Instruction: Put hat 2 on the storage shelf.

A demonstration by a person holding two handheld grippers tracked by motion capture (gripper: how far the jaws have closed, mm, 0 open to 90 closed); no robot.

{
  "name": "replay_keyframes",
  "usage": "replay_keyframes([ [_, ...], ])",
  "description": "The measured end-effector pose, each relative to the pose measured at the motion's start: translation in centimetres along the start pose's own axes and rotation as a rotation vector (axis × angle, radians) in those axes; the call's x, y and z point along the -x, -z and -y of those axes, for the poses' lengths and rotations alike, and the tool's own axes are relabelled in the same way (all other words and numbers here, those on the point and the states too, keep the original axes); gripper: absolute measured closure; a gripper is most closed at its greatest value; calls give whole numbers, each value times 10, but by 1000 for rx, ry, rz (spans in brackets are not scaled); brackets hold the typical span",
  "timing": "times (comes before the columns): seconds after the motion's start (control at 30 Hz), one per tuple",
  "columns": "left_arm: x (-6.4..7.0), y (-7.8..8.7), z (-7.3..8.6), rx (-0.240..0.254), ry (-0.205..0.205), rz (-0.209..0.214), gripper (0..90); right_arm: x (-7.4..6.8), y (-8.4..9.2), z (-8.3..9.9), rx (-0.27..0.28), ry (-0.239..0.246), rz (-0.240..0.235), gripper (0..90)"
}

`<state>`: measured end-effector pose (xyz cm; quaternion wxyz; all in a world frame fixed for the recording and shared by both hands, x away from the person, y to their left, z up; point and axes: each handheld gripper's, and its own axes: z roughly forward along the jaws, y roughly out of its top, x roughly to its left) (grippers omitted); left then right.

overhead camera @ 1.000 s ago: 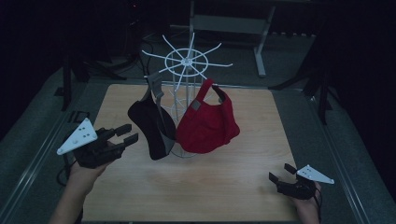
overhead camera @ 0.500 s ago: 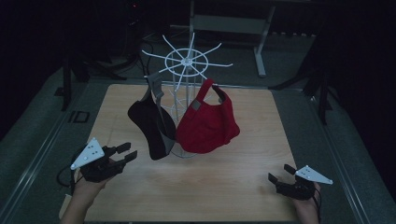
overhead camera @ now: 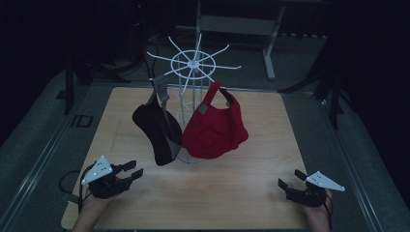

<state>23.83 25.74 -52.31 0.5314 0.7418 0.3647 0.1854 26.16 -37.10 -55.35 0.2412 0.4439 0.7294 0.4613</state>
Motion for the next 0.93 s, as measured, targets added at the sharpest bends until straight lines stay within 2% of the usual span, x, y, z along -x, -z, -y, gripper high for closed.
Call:
replay_keyframes([
  [0.1, -1, 3, 11, -24, 11, -12, 550, 1, 0, 0, 6, 3, 4, 157],
  [0.37, 0, 14, 31, -46, 26, -28, 550, 0, -1, 0, -5, 15, 14, 157],
  [0.47, 0, 18, 34, -49, 14, -41, 550, 0, -2, 1, -3, 18, 21, 157],
  [0.57, -2, 25, 38, -27, 23, -59, 549, -1, -2, 1, 3, 29, 31, 157],
  [0.77, -4, 32, 42, -18, 35, -80, 549, -1, -2, 1, 3, 36, 34, 157],
  [0.93, -4, 33, 44, -14, 40, -79, 549, -1, -3, 1, 1, 41, 40, 157],
])
